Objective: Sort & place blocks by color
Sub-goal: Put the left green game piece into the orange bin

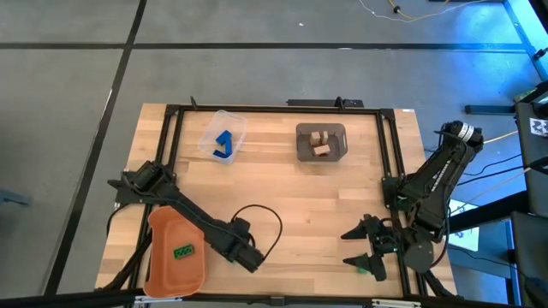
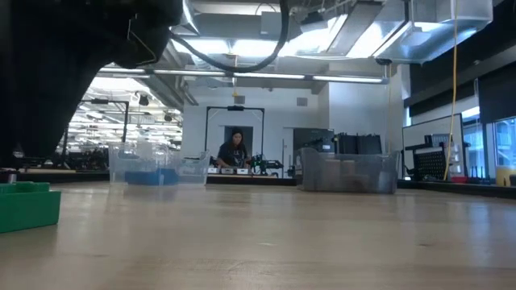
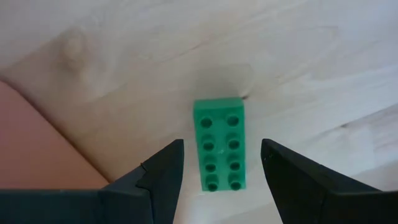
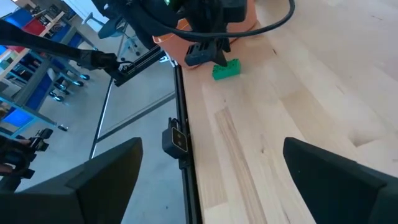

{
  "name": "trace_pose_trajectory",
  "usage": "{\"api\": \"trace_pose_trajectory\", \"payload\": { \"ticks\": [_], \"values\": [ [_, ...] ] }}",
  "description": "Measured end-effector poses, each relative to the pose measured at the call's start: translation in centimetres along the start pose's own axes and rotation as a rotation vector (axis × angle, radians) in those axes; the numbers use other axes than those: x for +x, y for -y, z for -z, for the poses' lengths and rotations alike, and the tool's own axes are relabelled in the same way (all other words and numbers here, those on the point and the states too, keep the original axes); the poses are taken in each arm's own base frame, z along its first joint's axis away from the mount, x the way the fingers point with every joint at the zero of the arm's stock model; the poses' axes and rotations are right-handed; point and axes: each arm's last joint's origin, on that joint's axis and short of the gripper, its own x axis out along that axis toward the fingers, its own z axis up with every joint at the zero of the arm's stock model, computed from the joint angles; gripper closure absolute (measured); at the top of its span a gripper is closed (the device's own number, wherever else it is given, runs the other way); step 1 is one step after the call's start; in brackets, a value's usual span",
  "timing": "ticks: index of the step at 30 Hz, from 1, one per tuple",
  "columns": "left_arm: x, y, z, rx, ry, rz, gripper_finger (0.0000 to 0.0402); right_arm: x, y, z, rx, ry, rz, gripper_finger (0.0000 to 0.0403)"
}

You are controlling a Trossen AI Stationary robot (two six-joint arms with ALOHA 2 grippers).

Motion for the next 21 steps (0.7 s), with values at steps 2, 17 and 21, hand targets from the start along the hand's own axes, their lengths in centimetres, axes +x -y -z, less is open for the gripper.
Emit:
{"api": "trace_pose_trajectory", "payload": {
  "ticks": [2, 17, 21],
  "values": [
    [0.0, 0.0, -0.1, 0.029, 0.025, 0.002, 0.0196, 0.0, 0.0, 0.0, 0.000, 0.000, 0.000, 0.0014],
    [0.9, 0.0, -0.5, 0.279, 0.048, -0.040, 0.0196, 0.0, 0.0, 0.0, -0.001, -0.002, -0.001, 0.0014],
    [2.2, 0.6, -0.3, 0.241, 0.035, -0.022, 0.0196, 0.0, 0.0, 0.0, 0.000, -0.002, -0.001, 0.0014]
  ]
}}
